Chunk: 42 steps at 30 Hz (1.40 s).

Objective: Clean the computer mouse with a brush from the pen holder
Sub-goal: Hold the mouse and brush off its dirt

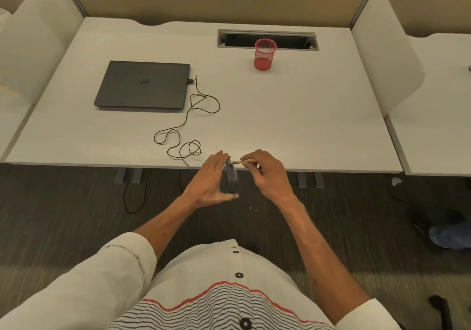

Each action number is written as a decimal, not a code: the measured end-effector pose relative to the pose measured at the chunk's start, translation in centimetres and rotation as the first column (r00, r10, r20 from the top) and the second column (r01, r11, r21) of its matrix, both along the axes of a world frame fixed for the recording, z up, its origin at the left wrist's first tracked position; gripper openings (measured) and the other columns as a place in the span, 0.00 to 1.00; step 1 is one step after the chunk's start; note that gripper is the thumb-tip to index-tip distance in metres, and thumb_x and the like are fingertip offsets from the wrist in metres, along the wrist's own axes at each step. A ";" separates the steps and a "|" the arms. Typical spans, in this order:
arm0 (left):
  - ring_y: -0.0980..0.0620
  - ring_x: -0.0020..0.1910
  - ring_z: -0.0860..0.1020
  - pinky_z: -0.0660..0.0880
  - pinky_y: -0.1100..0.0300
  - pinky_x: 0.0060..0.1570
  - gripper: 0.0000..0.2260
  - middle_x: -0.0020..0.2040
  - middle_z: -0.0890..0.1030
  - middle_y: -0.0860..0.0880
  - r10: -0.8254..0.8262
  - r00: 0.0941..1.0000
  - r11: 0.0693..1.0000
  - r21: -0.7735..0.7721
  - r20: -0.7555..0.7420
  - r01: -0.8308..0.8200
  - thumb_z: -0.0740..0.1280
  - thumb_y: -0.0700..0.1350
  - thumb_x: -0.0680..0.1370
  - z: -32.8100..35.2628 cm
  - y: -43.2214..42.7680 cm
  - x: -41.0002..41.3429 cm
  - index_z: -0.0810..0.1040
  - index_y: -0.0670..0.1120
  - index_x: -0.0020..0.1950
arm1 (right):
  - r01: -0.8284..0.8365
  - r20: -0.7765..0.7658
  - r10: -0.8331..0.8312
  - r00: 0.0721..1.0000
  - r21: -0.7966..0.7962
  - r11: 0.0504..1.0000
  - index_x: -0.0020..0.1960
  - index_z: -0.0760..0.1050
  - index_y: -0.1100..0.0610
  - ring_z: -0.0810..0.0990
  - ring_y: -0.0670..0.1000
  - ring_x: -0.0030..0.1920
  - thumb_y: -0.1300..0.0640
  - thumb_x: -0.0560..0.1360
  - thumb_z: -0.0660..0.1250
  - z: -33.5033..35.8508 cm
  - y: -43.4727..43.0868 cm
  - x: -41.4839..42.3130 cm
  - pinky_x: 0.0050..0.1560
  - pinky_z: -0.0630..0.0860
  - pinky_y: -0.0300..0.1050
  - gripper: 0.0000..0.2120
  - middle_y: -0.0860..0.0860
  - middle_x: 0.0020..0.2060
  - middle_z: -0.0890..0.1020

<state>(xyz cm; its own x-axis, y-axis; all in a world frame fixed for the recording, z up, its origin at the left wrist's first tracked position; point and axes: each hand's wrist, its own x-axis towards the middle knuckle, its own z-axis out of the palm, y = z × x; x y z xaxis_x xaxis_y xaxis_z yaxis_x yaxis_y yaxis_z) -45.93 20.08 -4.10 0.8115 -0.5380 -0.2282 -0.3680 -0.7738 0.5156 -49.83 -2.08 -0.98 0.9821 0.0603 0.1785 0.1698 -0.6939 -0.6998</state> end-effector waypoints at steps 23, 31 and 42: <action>0.46 0.89 0.48 0.48 0.46 0.89 0.57 0.89 0.49 0.46 0.038 0.999 0.999 0.005 0.018 -0.038 0.77 0.70 0.72 0.2 0.2 0.2 0.49 0.47 0.88 | 0.199 -0.156 -0.184 0.971 0.088 0.976 0.47 0.86 0.55 0.85 0.46 0.41 0.55 0.82 0.72 1.1 1.0 0.1 0.49 0.85 0.46 0.07 0.48 0.39 0.86; 0.45 0.89 0.49 0.50 0.45 0.88 0.57 0.89 0.50 0.47 0.066 0.998 0.998 -0.003 0.015 -0.065 0.76 0.71 0.72 0.5 0.0 0.1 0.50 0.48 0.88 | 0.297 -0.178 -0.263 0.948 0.203 0.933 0.46 0.85 0.48 0.86 0.45 0.42 0.54 0.82 0.72 0.7 0.6 -0.4 0.47 0.83 0.36 0.06 0.39 0.38 0.85; 0.44 0.89 0.48 0.49 0.45 0.88 0.60 0.89 0.48 0.44 0.119 0.993 0.993 0.008 -0.007 -0.119 0.76 0.71 0.71 0.7 0.2 -0.3 0.48 0.45 0.88 | 0.236 -0.239 -0.201 0.950 0.125 0.964 0.44 0.86 0.52 0.84 0.46 0.39 0.52 0.82 0.73 -1.2 1.1 -2.4 0.48 0.85 0.47 0.09 0.44 0.35 0.85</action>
<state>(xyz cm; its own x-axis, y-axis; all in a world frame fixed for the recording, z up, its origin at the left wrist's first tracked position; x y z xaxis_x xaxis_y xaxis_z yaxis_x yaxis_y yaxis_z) -46.25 20.32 -3.39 0.8680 -0.4356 -0.2385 -0.2688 -0.8159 0.5119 -52.21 -0.95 -2.18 0.9837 -0.1708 -0.0557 -0.1461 -0.5805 -0.8010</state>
